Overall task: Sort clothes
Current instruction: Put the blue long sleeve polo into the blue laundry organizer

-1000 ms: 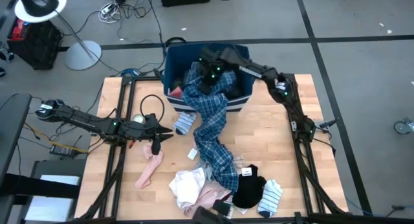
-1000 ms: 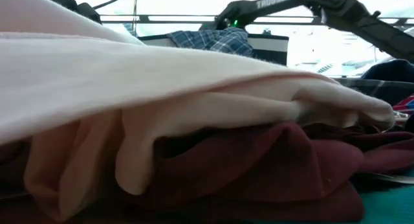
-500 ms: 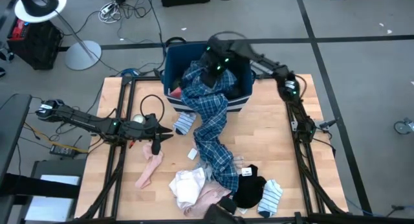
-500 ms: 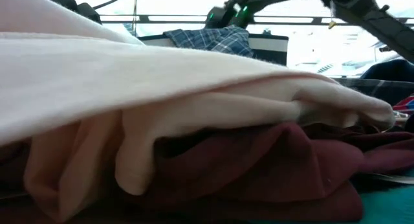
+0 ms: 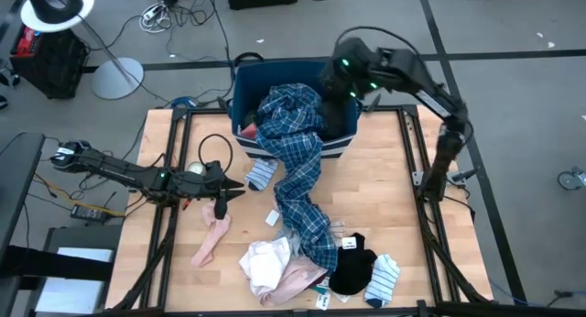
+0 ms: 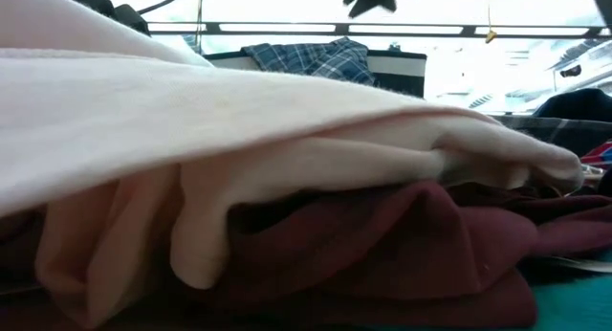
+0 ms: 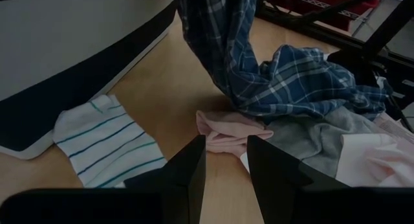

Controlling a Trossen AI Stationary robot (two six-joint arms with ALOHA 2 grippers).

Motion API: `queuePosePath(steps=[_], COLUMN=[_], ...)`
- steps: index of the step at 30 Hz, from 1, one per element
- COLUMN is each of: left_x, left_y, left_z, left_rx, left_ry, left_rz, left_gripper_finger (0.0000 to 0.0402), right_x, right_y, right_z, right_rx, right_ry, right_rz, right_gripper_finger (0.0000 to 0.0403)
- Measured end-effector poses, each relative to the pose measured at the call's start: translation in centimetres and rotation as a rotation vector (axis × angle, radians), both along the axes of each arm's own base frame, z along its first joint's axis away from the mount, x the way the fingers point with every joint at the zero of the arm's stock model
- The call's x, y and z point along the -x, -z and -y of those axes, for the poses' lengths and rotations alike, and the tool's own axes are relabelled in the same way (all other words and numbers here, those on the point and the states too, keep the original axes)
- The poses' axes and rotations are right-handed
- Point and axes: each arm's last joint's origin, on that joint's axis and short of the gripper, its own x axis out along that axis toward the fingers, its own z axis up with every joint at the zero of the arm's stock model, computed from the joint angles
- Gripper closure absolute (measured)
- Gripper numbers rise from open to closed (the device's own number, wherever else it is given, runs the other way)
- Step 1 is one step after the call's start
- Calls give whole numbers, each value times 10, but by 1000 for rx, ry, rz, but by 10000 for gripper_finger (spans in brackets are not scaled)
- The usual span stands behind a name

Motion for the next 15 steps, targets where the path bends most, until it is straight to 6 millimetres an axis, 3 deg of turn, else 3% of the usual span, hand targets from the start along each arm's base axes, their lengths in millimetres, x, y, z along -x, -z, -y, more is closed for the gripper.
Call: queuePosePath(steps=[8,15], left_x=[0,0], left_y=[0,0], left_z=[0,0], left_rx=[-1,0], left_ry=[0,0], left_rz=[-2,-2], left_gripper_finger=[282,282], right_x=[26,26], right_y=[-17,-3], right_z=[-99,-168], right_rx=[87,190], right_ry=[15,12], right_rz=[-76,-109], right_gripper_finger=[236,236])
